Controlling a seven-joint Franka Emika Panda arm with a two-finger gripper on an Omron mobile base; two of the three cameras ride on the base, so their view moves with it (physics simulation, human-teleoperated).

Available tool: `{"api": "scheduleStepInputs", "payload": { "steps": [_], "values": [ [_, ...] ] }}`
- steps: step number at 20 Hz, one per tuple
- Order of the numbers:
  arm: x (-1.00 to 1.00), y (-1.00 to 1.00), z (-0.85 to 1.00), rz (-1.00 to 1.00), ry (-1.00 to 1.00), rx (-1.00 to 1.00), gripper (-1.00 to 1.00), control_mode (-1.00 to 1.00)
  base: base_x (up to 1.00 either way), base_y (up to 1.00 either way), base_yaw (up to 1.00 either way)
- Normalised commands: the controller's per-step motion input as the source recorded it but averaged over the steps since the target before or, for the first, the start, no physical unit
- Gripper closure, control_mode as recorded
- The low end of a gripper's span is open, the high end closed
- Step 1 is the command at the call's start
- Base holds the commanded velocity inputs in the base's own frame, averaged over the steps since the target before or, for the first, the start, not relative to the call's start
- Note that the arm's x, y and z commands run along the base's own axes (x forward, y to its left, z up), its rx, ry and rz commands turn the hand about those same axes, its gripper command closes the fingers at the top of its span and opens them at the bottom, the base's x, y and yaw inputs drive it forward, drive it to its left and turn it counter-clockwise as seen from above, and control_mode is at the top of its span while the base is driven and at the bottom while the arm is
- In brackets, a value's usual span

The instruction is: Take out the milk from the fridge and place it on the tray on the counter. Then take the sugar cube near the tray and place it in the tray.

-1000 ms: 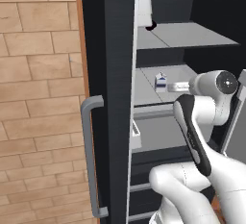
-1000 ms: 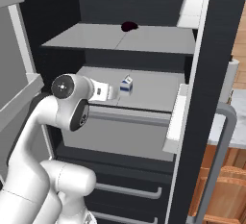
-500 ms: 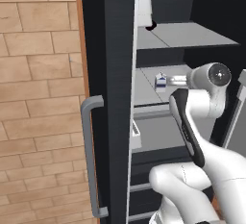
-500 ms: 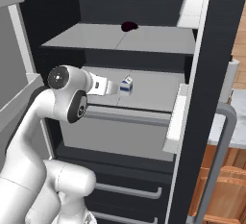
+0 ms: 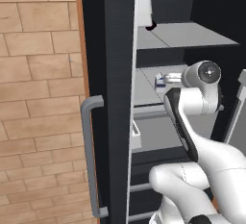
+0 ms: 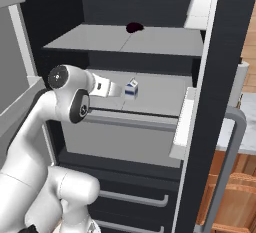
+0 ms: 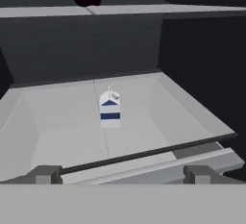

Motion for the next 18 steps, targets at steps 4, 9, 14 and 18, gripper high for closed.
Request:
{"api": "scheduleStepInputs", "payload": {
  "steps": [4,9,14,18],
  "values": [
    [0.09,-0.03,-0.13,0.00,0.00,0.00,-1.00,-1.00,0.00,0.00,0.00],
    [0.16,-0.02,-0.19,0.00,0.00,0.00,-1.00,-1.00,0.00,0.00,0.00],
    [0.31,0.00,-0.28,0.00,0.00,0.00,-1.00,-1.00,0.00,0.00,0.00],
    [0.47,0.00,-0.21,0.00,0.00,0.00,-1.00,-1.00,0.00,0.00,0.00]
  ]
}}
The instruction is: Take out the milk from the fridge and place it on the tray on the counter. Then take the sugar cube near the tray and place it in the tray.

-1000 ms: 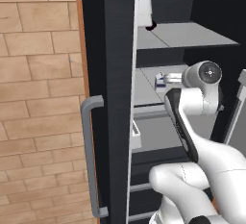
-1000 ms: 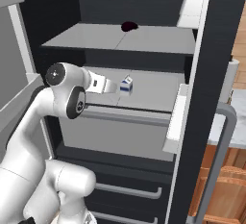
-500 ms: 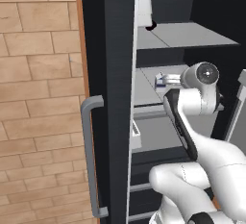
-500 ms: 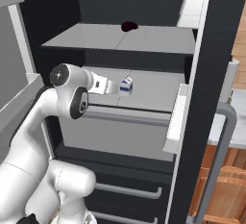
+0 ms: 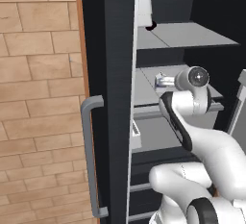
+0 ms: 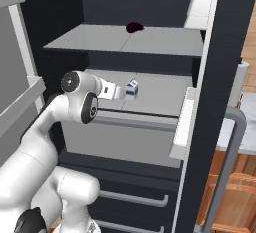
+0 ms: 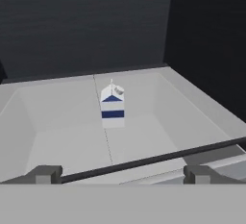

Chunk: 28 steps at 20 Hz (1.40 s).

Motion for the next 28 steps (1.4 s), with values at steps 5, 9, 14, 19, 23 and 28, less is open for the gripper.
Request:
{"api": "scheduleStepInputs", "payload": {
  "steps": [5,9,14,19,23,28],
  "values": [
    [0.34,0.00,-0.09,0.00,0.00,0.00,-1.00,-1.00,0.00,0.00,0.00],
    [0.25,-0.04,-0.01,0.00,0.00,0.00,-1.00,-1.00,0.00,0.00,0.00],
    [0.13,-0.09,0.00,0.00,0.00,0.00,-1.00,-1.00,0.00,0.00,0.00],
    [0.26,-0.10,0.00,0.00,0.00,0.00,-1.00,-1.00,0.00,0.00,0.00],
    [0.23,-0.01,0.00,0.00,0.00,0.00,-1.00,-1.00,0.00,0.00,0.00],
    [0.15,0.00,0.00,0.00,0.00,0.00,-1.00,-1.00,0.00,0.00,0.00]
  ]
}}
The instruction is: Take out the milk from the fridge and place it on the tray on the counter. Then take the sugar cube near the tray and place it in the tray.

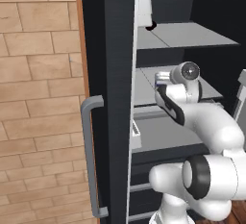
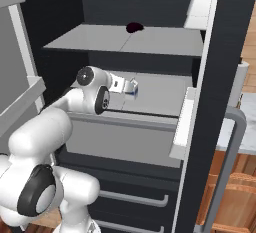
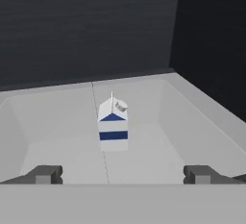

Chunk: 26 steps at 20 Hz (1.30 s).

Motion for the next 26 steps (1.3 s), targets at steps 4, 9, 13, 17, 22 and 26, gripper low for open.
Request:
{"api": "scheduleStepInputs", "payload": {
  "steps": [4,9,13,17,22,26],
  "values": [
    [0.19,0.00,0.00,0.00,0.00,0.00,-1.00,-1.00,0.00,0.00,0.00],
    [0.17,0.00,0.00,0.00,0.00,0.00,-1.00,-1.00,0.00,0.00,0.00],
    [0.22,0.00,-0.05,0.00,0.00,0.00,-1.00,-1.00,0.00,0.00,0.00],
    [0.29,0.00,-0.26,0.00,0.00,0.00,-1.00,-1.00,0.00,0.00,0.00],
    [0.09,-0.05,-0.30,0.00,-0.01,0.00,-1.00,-1.00,0.00,0.00,0.00],
    [0.02,-0.09,-0.14,0.00,-0.03,0.00,-1.00,-1.00,0.00,0.00,0.00]
  ]
}}
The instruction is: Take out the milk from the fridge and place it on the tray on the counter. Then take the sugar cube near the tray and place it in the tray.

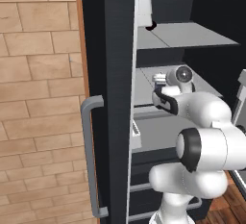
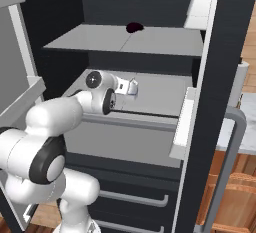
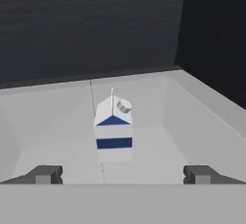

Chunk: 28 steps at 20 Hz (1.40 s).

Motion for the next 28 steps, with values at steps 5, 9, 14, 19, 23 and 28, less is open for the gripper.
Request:
{"api": "scheduleStepInputs", "payload": {
  "steps": [5,9,14,19,23,28],
  "values": [
    [0.19,-0.06,-0.19,0.00,-0.01,0.00,-1.00,-1.00,0.00,0.00,0.00],
    [0.49,0.00,-0.38,0.01,0.00,0.01,-1.00,-1.00,0.00,0.00,0.00],
    [0.46,0.00,-0.04,0.00,0.00,0.00,-1.00,-1.00,0.00,0.00,0.00],
    [0.30,-0.02,0.00,0.02,0.00,0.02,-1.00,-1.00,0.00,0.00,0.00],
    [0.30,0.00,0.00,0.00,0.00,0.00,-1.00,-1.00,0.00,0.00,0.00],
    [0.39,-0.11,0.00,0.00,0.00,0.01,-1.00,-1.00,0.00,0.00,0.00]
  ]
}}
